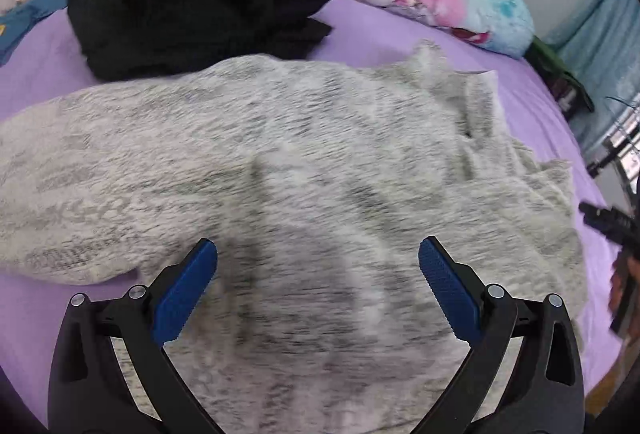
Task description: Fold large clothes
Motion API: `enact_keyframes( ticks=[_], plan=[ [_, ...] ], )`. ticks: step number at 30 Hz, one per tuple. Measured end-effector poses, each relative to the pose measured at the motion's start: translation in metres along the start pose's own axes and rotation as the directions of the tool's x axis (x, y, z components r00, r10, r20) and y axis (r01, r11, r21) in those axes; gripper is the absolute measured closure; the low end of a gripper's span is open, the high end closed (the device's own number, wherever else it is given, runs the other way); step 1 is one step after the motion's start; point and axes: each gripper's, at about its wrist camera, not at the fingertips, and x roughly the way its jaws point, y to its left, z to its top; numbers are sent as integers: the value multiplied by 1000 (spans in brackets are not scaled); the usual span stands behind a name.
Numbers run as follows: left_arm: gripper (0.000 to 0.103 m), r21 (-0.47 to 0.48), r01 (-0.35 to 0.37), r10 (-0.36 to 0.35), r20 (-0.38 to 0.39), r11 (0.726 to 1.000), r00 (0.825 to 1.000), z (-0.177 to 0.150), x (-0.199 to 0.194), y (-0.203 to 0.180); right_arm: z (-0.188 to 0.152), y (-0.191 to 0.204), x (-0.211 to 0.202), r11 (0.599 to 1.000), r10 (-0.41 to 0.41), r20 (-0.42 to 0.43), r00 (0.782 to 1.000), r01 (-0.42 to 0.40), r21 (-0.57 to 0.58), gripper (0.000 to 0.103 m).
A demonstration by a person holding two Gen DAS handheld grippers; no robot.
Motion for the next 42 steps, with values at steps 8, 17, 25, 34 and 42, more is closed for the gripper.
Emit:
enact_keyframes(
  ticks=[8, 17, 25, 34, 42],
  plan=[
    [43, 45, -21, 24, -73, 999, 997, -4, 22, 5, 18, 1, 39, 1000, 13, -79, 997, -12, 20, 56],
    [80, 4, 45, -45, -48, 999, 998, 2, 1, 14, 15, 7, 18, 998, 53, -28, 998, -54, -12, 88],
    [81, 59, 0, 2, -23, 998, 1000, 5, -3, 5, 12, -14, -13, 996, 69, 77, 995, -73, 57, 88],
    [7, 120, -97, 92, 49, 988, 995, 0, -26, 8, 7, -3, 1, 999, -31, 57, 998, 32, -19, 52],
    [6, 198, -5, -15, 97, 980, 995, -9, -62, -38, -69, 49, -68, 976, 29, 112, 993, -4, -216, 48]
  ],
)
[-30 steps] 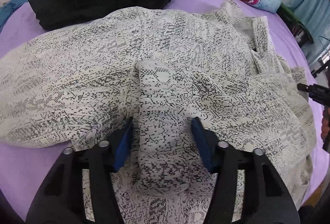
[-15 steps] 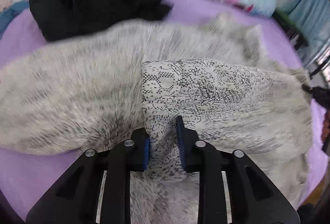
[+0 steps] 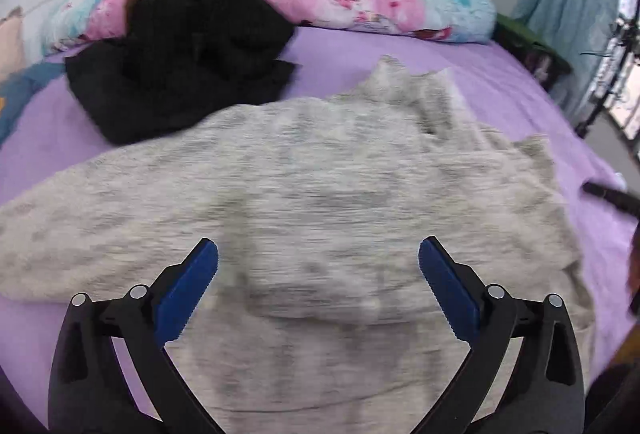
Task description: Fold large clothes
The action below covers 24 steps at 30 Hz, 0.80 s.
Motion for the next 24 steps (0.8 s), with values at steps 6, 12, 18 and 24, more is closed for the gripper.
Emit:
enact_keyframes(
  ticks=[6, 12, 18, 24],
  plan=[
    [6, 85, 52, -42, -117, 995, 992, -9, 61, -48, -35, 13, 33, 999, 33, -108, 994, -37, -35, 53],
    [5, 139, 9, 10, -138, 990, 990, -35, 107, -48, -55, -9, 79, 999, 32, -149, 988, -32, 7, 54],
    [6, 92, 30, -18, -129, 995, 991, -29, 90, -42, -54, 9, 70, 999, -40, -126, 991, 36, -34, 32],
    [6, 3, 86, -85, -91, 996, 992, -37, 38, -21, -52, 51, 23, 993, -36, -41, 999, 31, -110, 16]
  ],
)
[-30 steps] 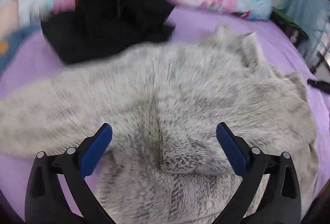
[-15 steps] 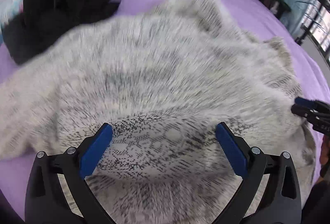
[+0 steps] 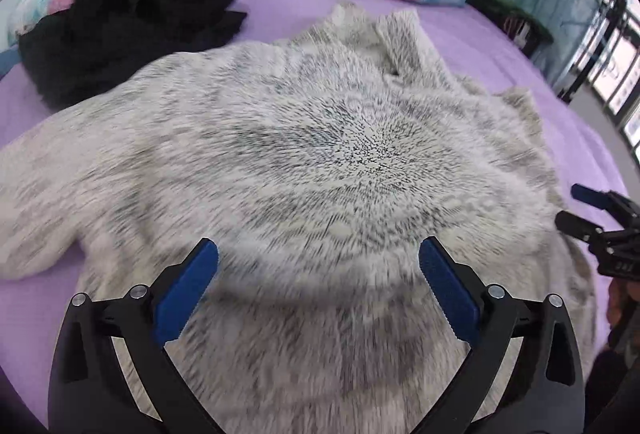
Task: Fold large clothes
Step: 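Move the left gripper to the cuff of the other sleeve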
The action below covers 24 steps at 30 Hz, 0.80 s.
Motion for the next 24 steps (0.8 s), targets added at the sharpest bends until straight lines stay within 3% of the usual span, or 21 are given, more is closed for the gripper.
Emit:
enact_keyframes(
  ticks=[6, 11, 12, 15, 20, 22, 24],
  plan=[
    [6, -190, 40, -38, 17, 981, 999, -19, -46, 67, 5, 47, -24, 998, 33, 38, 999, -32, -46, 15],
    [6, -349, -19, 36, 40, 937, 999, -38, -79, 151, 11, 82, -18, 997, 44, 16, 999, -43, -70, 15],
    [6, -382, -34, 60, 55, 923, 997, -43, -88, 168, 14, 87, -17, 996, 49, 20, 999, -47, -74, 15],
    [6, -529, -45, 107, 87, 848, 991, -57, -112, 227, 22, 112, -19, 992, 59, 31, 998, -55, -110, 15],
    [6, -671, -38, 175, 138, 740, 975, -76, -138, 288, 35, 157, -16, 976, 51, 19, 998, -46, -212, 15],
    [6, -698, -43, 189, 134, 715, 973, -78, -142, 301, 40, 170, -18, 968, 50, 27, 998, -42, -247, 15],
    [6, -682, -78, 225, 129, 727, 966, -75, -145, 303, 45, 181, -18, 962, 46, 35, 998, -35, -271, 14]
  ],
)
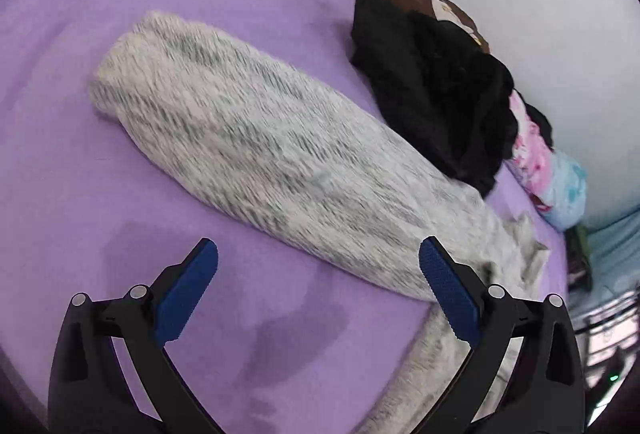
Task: Fold large clothes
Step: 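Move the left gripper to the cuff of the other sleeve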
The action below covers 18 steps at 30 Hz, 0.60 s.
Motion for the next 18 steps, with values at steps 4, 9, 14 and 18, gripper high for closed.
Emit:
enact_keyframes(
  ticks=[4, 9, 14, 18],
  plan=[
    [6, 44, 9, -9, 6, 999, 1000, 8, -5, 11, 16, 13, 6, 1000, 13, 10, 1000, -13, 4, 14],
    [6, -66, 83, -84, -8, 994, 996, 16, -1, 50, 32, 32, 19, 1000, 13, 16, 1000, -13, -15, 14],
    [6, -217, 144, -148, 1, 965, 989, 31, 5, 93, 48, 50, 37, 999, 22, 11, 1000, -21, -39, 14],
    [6, -252, 167, -170, 12, 953, 985, 42, 10, 102, 63, 62, 50, 998, 18, 14, 1000, -18, -66, 14]
  ],
)
